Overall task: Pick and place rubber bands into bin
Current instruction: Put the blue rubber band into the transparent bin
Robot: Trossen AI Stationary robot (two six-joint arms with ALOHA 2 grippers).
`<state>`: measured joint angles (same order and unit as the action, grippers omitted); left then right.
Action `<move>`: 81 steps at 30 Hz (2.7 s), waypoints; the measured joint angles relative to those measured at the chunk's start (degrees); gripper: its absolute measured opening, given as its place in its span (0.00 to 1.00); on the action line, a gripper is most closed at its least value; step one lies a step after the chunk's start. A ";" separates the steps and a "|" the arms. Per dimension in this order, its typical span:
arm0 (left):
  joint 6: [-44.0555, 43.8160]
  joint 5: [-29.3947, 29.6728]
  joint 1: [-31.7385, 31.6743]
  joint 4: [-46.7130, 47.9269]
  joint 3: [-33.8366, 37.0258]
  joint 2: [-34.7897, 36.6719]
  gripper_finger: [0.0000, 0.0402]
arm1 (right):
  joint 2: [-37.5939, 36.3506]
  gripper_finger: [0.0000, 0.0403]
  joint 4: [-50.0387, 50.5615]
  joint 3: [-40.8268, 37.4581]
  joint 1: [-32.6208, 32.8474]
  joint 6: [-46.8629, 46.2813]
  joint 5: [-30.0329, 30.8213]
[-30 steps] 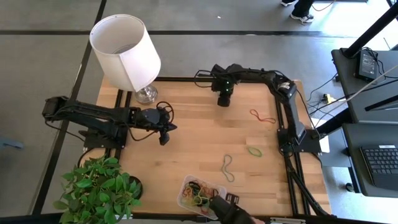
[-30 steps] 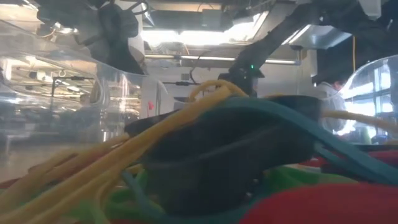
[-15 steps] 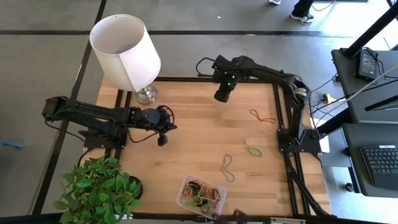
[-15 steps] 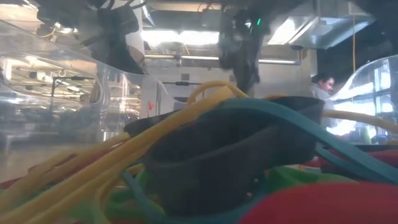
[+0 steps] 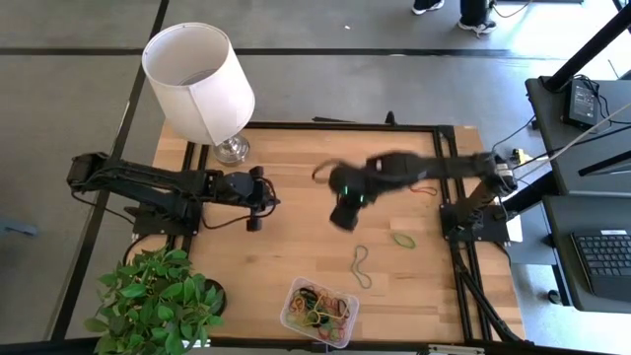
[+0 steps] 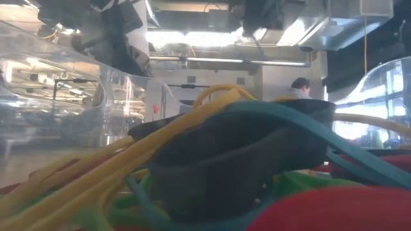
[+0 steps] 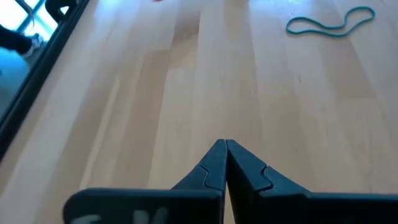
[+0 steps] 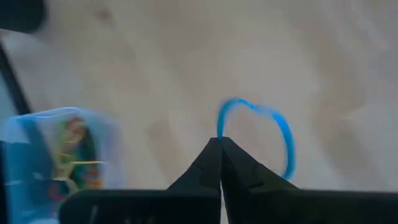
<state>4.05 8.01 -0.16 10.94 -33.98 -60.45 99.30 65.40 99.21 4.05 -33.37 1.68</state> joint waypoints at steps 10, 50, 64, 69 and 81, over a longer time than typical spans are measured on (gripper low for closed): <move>1.14 -0.42 0.22 -0.20 0.00 0.00 0.01 | 4.07 0.00 -8.07 0.05 18.53 -25.21 7.91; -6.51 -0.14 10.37 -3.01 -0.02 7.77 0.01 | 28.71 0.00 -20.86 0.03 30.35 -42.99 -2.00; -6.49 -0.20 11.45 -3.02 -0.02 7.76 0.01 | 28.55 0.00 -18.53 0.05 25.60 -28.82 -1.56; -6.44 -0.20 11.45 -3.02 -0.02 7.76 0.00 | 28.53 0.00 -16.97 0.05 23.79 -26.14 -1.39; -2.60 -2.97 13.04 -7.04 -0.04 9.51 0.01 | 28.49 0.00 -17.19 0.05 23.26 -26.57 -1.35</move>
<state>1.45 5.04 12.88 3.90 -34.02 -50.94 127.79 48.21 99.26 27.31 -59.93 0.34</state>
